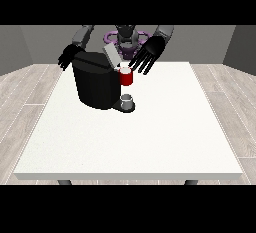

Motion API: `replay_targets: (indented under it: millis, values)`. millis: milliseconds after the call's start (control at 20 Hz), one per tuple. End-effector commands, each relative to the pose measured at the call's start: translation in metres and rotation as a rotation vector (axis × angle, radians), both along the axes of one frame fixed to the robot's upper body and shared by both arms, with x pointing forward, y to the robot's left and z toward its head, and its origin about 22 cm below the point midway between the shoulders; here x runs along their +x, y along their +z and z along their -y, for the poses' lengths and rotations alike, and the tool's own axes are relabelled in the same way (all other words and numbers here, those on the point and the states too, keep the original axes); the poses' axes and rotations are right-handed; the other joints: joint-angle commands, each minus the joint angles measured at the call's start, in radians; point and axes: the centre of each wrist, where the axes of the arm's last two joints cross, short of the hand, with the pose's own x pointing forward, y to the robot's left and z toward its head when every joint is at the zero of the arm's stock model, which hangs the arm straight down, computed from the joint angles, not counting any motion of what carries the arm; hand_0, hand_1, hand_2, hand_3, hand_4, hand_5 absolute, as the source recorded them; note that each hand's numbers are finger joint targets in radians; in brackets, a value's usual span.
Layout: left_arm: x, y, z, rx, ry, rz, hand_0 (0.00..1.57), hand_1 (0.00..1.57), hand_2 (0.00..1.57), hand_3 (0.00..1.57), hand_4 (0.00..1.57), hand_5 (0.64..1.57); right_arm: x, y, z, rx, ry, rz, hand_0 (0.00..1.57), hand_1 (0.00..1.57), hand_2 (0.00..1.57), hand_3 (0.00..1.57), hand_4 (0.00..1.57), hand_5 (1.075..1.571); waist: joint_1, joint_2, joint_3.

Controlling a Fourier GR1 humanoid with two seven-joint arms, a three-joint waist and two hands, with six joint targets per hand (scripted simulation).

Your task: Insert the coffee pod into the coffee machine and close the lid

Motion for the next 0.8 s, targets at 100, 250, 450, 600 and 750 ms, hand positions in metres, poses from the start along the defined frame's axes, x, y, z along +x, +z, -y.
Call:
replay_targets:
  millis: [100,250,450,600,750]
  values:
    - [-0.002,-0.01,-0.006,-0.017,0.027,-0.038,0.0,0.0,0.0,0.0,0.0,1.571,-0.008,-0.009,-0.002,0.003,-0.015,-0.05,0.0,0.0,0.0,0.0,0.39,1.571,0.012,-0.055,-0.0003]
    - [-0.005,-0.042,0.027,-0.117,-0.055,-0.106,0.0,0.0,0.0,0.0,0.0,1.571,-0.015,-0.036,0.015,0.023,-0.092,-0.097,0.0,0.0,0.0,0.0,0.38,1.571,0.111,-0.125,0.0002]
    - [-0.017,-0.107,0.012,-0.425,0.024,-0.209,0.0,0.0,0.0,0.0,0.0,1.571,-0.04,-0.048,0.04,0.019,-0.103,-0.174,0.0,0.0,0.0,0.0,0.43,1.571,0.107,-0.241,-0.0013]
    - [-0.025,-0.131,0.006,-0.688,-0.006,-0.224,0.0,0.0,0.0,0.0,0.26,1.571,-0.047,-0.056,0.031,0.039,-0.137,-0.172,0.0,0.0,0.0,0.0,0.4,1.571,0.157,-0.266,-0.0024]
    - [-0.037,-0.161,0.023,-0.761,0.001,-0.263,0.0,0.0,0.0,0.0,0.0,1.571,-0.058,-0.065,0.04,0.051,-0.131,-0.171,0.0,0.0,0.0,0.0,0.45,1.571,0.183,-0.327,-0.0005]
